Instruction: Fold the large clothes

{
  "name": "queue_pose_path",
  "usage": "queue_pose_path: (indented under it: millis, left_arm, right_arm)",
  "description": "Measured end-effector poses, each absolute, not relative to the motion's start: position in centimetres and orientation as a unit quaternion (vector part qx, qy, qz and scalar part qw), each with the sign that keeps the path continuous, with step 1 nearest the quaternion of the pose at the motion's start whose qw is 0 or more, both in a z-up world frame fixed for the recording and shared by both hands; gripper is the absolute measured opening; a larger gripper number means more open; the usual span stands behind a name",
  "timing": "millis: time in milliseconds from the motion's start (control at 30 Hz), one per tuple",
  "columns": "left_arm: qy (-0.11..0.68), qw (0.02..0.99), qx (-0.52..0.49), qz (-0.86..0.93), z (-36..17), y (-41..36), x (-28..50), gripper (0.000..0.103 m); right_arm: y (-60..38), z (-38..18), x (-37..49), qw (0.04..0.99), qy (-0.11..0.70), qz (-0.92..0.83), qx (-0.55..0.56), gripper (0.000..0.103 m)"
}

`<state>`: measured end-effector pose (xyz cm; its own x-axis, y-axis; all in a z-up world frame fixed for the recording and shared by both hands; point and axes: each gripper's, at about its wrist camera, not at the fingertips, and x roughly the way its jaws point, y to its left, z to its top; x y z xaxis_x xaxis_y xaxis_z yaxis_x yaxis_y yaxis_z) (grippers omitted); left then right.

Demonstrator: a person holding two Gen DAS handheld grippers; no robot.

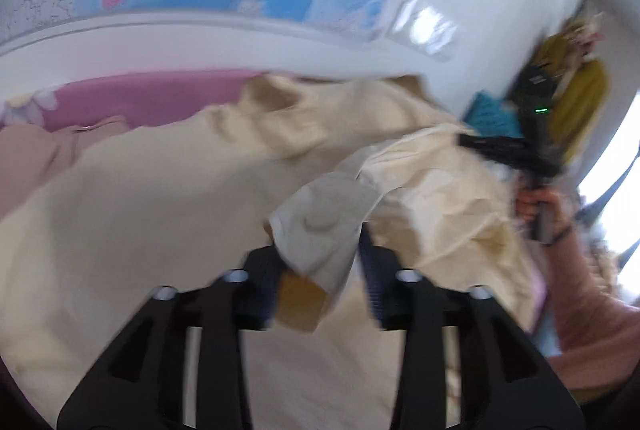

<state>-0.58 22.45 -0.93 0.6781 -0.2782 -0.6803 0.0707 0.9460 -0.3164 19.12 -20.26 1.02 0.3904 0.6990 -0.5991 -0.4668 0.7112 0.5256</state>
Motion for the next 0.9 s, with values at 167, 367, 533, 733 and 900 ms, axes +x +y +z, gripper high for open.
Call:
queue_pose_path:
  millis: [167, 367, 533, 733, 900]
  left_arm:
    - [0.433, 0.871, -0.193, -0.13, -4.1, 24.2, 0.5, 0.085]
    - [0.438, 0.87, -0.175, -0.147, -5.1, 23.5, -0.9, 0.09]
    - [0.479, 0.85, -0.154, -0.153, -6.9, 21.7, 1.0, 0.053]
    - [0.448, 0.872, -0.164, -0.111, -5.3, 23.5, 1.4, 0.007]
    - [0.383, 0.903, -0.164, -0.106, -0.5, 25.2, -0.9, 0.007]
  right_arm:
    - [-20.3, -1.0, 19.6, 0.822, 0.448, 0.325, 0.133, 0.042]
    - [-21.3, 2.7, 14.5, 0.856, 0.375, 0.342, 0.094, 0.059]
    - [-16.5, 3.6, 6.7, 0.838, 0.334, 0.428, -0.053, 0.071]
    - [-10.9, -0.2, 3.6, 0.823, 0.328, 0.398, -0.239, 0.01]
    - [-11.6, 1.3, 3.3, 0.815, 0.315, 0.447, -0.194, 0.004]
